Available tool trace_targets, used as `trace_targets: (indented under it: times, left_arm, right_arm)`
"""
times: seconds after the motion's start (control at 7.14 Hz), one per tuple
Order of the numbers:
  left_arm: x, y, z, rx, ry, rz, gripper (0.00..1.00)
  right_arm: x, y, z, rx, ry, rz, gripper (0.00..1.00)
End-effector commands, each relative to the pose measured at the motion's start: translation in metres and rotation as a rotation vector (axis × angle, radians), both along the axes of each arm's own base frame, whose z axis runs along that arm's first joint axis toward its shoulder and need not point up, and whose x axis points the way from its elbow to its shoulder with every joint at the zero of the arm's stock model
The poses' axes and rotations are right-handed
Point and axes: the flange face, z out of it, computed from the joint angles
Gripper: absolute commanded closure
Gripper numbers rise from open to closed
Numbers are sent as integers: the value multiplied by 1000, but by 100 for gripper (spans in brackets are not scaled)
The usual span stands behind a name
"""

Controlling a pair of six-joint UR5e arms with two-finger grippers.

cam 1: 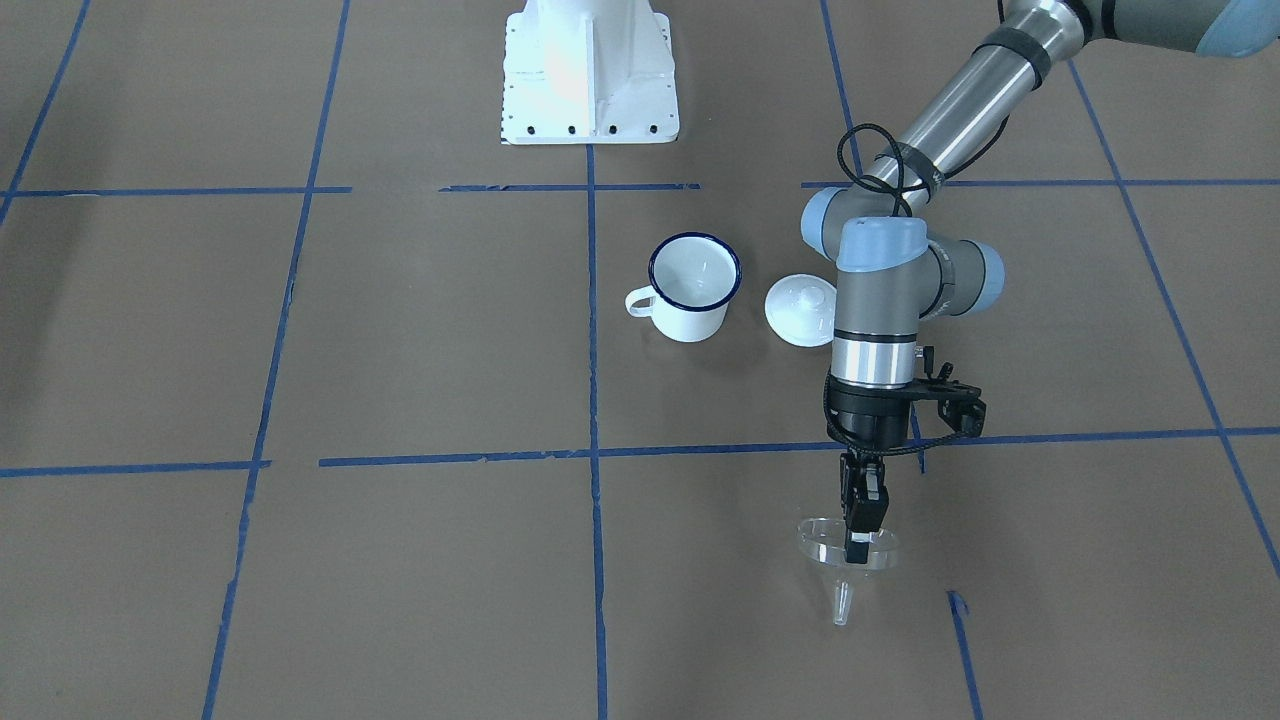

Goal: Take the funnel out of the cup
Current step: 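Lift the glass funnel out of the mug, carrying it farther away, then set the glass funnel on the table and open the left gripper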

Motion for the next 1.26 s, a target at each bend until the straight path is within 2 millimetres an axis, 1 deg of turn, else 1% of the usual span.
trace_targets:
  times: [0.0,0.14,0.28,0.42,0.56,0.7,0.84,1.12]
  left_arm:
    - [-2,0,-1,20,-29,13,51]
    - [-3,1,-8,70,-97,46,1]
    - [-8,3,-20,89,-92,48,0]
    - [-11,4,-26,129,-152,76,0]
    - [-30,16,-36,205,-224,110,0]
    - [-45,31,-33,264,-325,187,0]
    - [-50,37,-47,277,-408,296,2]
    - [-64,65,-94,308,-620,571,4]
  right_arm:
    - [0,0,0,0,0,0,0]
    - [0,0,0,0,0,0,0]
    - [0,0,0,0,0,0,0]
    - [0,0,0,0,0,0,0]
    - [0,0,0,0,0,0,0]
    - [0,0,0,0,0,0,0]
    - [0,0,0,0,0,0,0]
    - [0,0,0,0,0,0,0]
